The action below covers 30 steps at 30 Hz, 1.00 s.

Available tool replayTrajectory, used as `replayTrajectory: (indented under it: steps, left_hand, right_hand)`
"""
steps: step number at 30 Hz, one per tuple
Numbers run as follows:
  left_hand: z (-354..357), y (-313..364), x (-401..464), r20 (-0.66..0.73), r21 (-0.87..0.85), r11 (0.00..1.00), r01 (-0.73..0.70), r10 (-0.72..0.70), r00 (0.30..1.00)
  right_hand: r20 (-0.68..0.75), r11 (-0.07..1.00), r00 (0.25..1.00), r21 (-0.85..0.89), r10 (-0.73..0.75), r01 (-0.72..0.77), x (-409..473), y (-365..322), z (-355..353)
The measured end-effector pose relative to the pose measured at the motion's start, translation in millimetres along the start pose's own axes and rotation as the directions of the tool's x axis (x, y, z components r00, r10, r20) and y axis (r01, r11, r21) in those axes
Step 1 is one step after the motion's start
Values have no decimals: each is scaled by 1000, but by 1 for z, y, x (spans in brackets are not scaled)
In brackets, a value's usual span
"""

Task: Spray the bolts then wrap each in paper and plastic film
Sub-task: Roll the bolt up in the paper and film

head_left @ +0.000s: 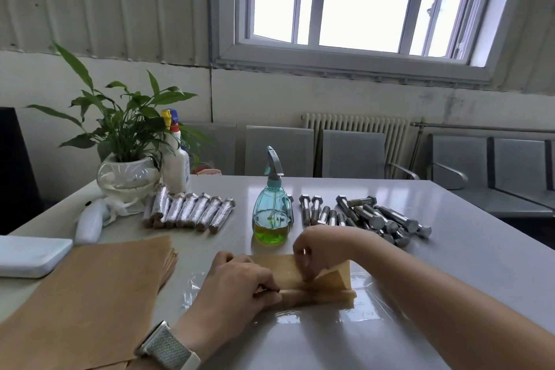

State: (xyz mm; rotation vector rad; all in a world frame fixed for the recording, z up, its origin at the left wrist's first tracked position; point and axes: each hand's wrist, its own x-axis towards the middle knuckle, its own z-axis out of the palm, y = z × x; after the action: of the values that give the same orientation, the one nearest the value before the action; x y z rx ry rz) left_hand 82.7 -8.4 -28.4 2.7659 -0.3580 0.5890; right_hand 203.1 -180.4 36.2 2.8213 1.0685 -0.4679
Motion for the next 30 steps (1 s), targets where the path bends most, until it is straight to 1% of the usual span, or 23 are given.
replayTrajectory:
  steps: [2, 4, 6, 8, 10, 12, 14, 16, 23, 26, 28, 30]
  left_hand:
    - [0, 2, 0, -17, 24, 1000, -18, 19, 1000]
    - [-3, 7, -1, -60, 61, 996, -70, 74, 995]
    - [-5, 10, -2, -111, 148, 982, -119, 136, 984]
    - [-6, 12, -2, -111, 213, 968, -132, 159, 981]
    - [-6, 12, -1, -89, 215, 965, -153, 175, 980]
    - [-8, 13, 1, -70, 213, 962, -171, 190, 979]
    - [-11, 14, 3, -49, 225, 955, -194, 210, 977]
    - [-11, 14, 3, -37, 232, 950, -211, 225, 974]
    - [-15, 15, 0, -52, 313, 906, -285, 316, 947]
    - [-17, 14, -3, -74, 328, 886, -329, 371, 926]
    - [-17, 12, -4, -90, 294, 892, -343, 384, 919]
    - [-16, 12, -4, -103, 204, 923, -326, 351, 931]
  right_hand:
    - [-28, 998, 999, -60, -18, 16, -8, -1, -1]
    - [-53, 998, 998, -59, -35, 32, -19, -4, -4]
    - [-56, 999, 998, -40, -39, 37, -30, -7, -8]
    - [-71, 998, 996, -42, -51, 48, -41, -11, -5]
    - [-126, 995, 989, -68, -78, 70, -49, -15, 4]
    - [-219, 992, 970, -95, -103, 84, -55, -16, 16]
    - [-299, 992, 949, -111, -98, 67, -58, -16, 27]
    - [-345, 993, 934, -101, -87, 55, -58, -17, 34]
    - [-435, 1000, 900, -11, -12, 8, -57, -21, 52]
    - [-440, 999, 898, -33, -1, -15, -56, -22, 53]
    - [-444, 998, 896, -60, -13, -15, -58, -23, 54]
    - [-454, 995, 890, -97, -33, -12, -61, -26, 55]
